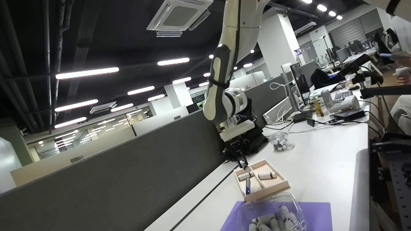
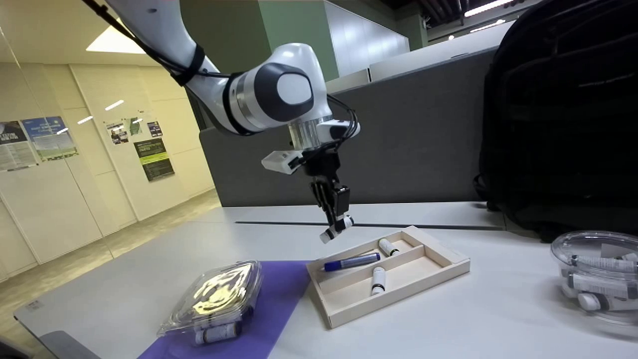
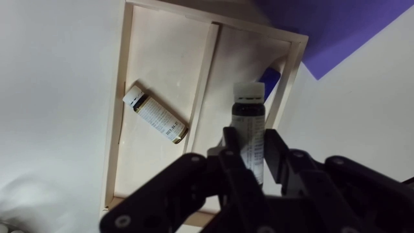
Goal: Take the bottle from the table and put it in the bottom compartment of the box
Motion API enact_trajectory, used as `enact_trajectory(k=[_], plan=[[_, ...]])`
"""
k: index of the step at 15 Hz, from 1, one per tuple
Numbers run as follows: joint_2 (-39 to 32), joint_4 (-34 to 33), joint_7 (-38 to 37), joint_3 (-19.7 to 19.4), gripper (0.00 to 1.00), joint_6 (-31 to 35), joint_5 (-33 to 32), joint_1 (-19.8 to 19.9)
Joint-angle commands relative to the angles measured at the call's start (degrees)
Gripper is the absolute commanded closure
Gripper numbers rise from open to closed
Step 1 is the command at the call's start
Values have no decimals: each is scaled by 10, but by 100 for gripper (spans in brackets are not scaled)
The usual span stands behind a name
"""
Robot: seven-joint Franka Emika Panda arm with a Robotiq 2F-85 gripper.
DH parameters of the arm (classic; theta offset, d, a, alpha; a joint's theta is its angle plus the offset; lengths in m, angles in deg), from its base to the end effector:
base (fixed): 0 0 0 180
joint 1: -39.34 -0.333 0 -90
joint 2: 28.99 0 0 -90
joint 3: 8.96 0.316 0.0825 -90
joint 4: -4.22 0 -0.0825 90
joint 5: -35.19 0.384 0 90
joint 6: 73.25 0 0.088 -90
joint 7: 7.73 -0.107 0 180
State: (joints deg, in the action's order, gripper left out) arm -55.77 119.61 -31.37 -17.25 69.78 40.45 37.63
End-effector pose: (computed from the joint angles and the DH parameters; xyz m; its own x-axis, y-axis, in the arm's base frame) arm 0.6030 -0.0680 0.2224 0.8339 -0.5514 0.0234 -0.5516 -0.8341 -0.0012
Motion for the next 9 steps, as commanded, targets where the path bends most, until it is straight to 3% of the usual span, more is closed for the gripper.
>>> enact_trajectory(k=[1, 9], plan=[[-3, 12, -16, -13, 93, 11, -24, -4], [-34, 56, -25, -53, 93, 78, -75, -14]])
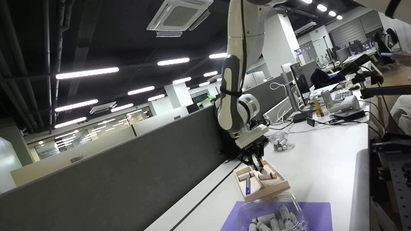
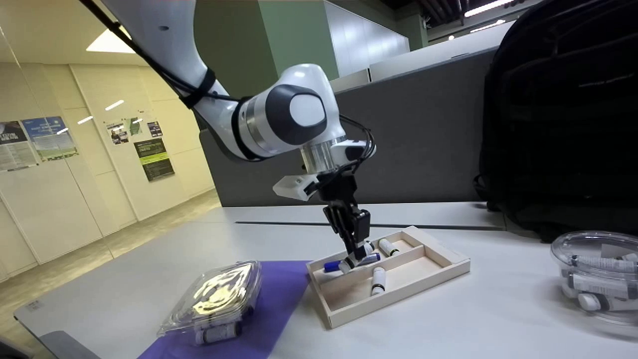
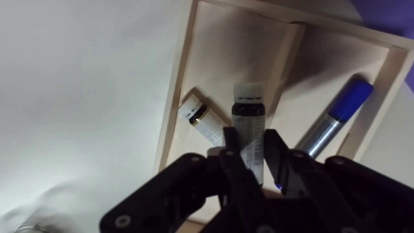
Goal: Take the bottle from the table and put it in the bottom compartment of the box
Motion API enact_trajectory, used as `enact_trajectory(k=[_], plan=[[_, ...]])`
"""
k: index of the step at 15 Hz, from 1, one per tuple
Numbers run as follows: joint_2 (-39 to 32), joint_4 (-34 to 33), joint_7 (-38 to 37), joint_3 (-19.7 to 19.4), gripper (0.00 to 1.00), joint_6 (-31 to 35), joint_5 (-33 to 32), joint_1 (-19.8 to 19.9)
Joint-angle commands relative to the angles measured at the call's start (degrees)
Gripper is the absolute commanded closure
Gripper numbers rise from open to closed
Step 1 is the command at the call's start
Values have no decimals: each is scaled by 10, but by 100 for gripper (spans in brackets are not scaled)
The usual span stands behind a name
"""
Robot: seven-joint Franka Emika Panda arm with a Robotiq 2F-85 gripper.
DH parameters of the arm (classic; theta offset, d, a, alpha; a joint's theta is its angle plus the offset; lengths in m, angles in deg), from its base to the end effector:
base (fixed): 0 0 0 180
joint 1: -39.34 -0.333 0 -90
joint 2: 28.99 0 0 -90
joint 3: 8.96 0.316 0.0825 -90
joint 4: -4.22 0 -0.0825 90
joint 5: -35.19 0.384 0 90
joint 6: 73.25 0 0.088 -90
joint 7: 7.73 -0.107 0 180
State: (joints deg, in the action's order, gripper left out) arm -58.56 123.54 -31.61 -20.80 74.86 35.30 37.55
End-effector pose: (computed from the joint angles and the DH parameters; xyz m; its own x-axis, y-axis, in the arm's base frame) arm 0.5759 -0.1024 0.1790 0.8435 -0.5359 0.0367 -0.5368 -0.8385 0.0934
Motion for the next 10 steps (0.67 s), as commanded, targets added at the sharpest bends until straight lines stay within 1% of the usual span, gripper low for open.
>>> enact_trajectory(k=[1, 3, 7, 8, 10], plan=[[-12, 18, -21, -25, 93, 33, -35, -19], [-24, 19, -9, -33, 93, 36, -59, -27], [-34, 22, 21, -33, 93, 25, -97, -36], [-34, 24, 29, -31, 53, 26, -103, -37], [-30, 28, 36, -29, 41, 30, -109, -39]])
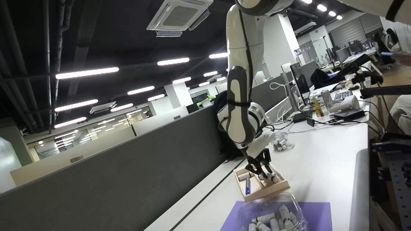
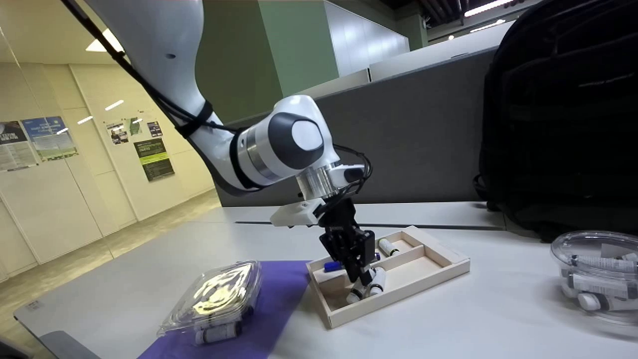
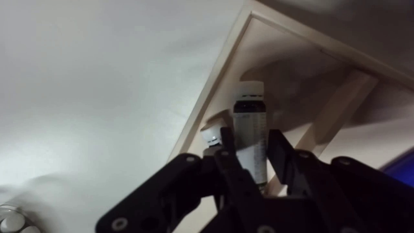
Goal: Take the bottle from the table and put it in the bottom compartment of the box
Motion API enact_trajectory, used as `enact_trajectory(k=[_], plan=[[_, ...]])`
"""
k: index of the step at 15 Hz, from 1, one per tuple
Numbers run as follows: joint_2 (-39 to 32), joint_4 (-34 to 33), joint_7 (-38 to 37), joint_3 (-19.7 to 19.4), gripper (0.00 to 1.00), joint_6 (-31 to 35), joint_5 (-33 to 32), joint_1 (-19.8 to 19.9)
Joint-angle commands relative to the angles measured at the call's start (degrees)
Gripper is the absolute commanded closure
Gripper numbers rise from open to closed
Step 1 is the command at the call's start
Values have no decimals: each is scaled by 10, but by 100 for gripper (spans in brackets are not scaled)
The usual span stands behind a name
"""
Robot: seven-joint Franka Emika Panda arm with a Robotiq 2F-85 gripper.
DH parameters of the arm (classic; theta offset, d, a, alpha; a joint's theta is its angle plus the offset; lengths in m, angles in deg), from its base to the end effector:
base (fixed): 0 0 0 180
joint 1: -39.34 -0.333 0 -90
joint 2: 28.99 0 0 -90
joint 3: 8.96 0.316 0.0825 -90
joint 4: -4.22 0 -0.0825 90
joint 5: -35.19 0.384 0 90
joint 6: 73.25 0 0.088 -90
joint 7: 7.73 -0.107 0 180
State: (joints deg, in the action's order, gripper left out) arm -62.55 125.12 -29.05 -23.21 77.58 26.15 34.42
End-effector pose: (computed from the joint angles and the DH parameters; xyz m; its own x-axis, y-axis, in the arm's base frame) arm 0.5600 -0.0923 0.1367 0.9368 -0.3498 0.0069 -0.3429 -0.9143 0.2158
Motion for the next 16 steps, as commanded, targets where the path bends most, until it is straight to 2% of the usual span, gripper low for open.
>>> enact_trajectory(k=[1, 6, 11, 16], plan=[[13, 16, 15, -4, 35, 6, -19, -8], [49, 47, 27, -2, 2, 28, -19, -11], [123, 92, 19, 8, 0, 26, -1, -8], [180, 119, 41, 37, 0, 8, 39, 18]])
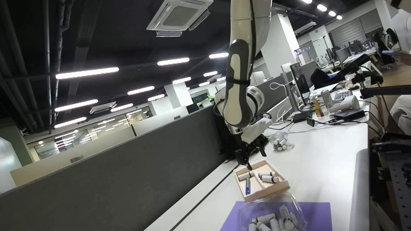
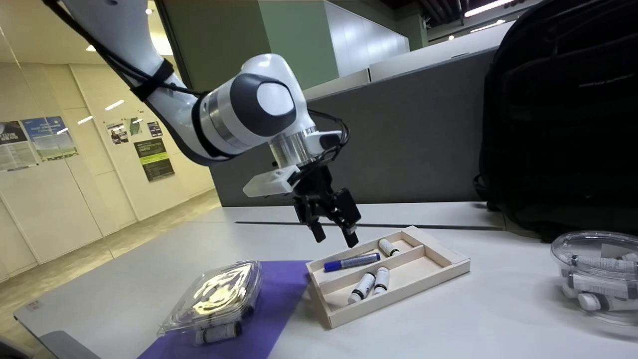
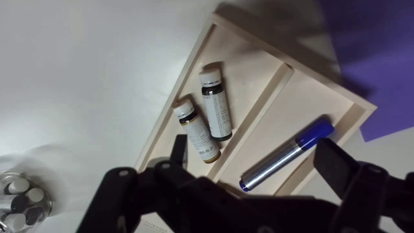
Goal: Take the bottle from the table and put it in the bottom compartment of the box
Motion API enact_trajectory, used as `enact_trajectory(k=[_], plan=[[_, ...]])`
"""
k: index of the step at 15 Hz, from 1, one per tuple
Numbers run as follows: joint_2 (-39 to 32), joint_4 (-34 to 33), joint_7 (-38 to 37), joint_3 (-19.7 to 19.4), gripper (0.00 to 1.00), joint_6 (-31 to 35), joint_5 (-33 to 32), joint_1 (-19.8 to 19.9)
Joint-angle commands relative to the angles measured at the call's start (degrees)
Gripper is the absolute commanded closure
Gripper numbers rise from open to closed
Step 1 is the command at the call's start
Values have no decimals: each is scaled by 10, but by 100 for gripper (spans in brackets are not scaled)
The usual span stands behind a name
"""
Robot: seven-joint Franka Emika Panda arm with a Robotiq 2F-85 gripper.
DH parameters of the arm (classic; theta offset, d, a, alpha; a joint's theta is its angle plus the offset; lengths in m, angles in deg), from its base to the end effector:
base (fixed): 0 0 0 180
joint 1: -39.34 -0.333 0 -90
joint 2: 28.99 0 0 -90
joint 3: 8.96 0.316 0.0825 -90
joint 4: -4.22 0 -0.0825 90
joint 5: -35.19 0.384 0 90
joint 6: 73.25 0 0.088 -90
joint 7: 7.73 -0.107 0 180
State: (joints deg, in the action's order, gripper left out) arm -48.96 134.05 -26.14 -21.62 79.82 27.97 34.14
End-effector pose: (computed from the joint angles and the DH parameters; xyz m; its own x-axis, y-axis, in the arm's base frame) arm 0.5403 -0.0689 0.2138 0.9450 -0.3133 0.0936 -0.3228 -0.9395 0.1144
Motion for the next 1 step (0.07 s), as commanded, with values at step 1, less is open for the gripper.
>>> enact_trajectory(k=[1], plan=[[50, 32, 22, 29, 0, -22, 34, 28]])
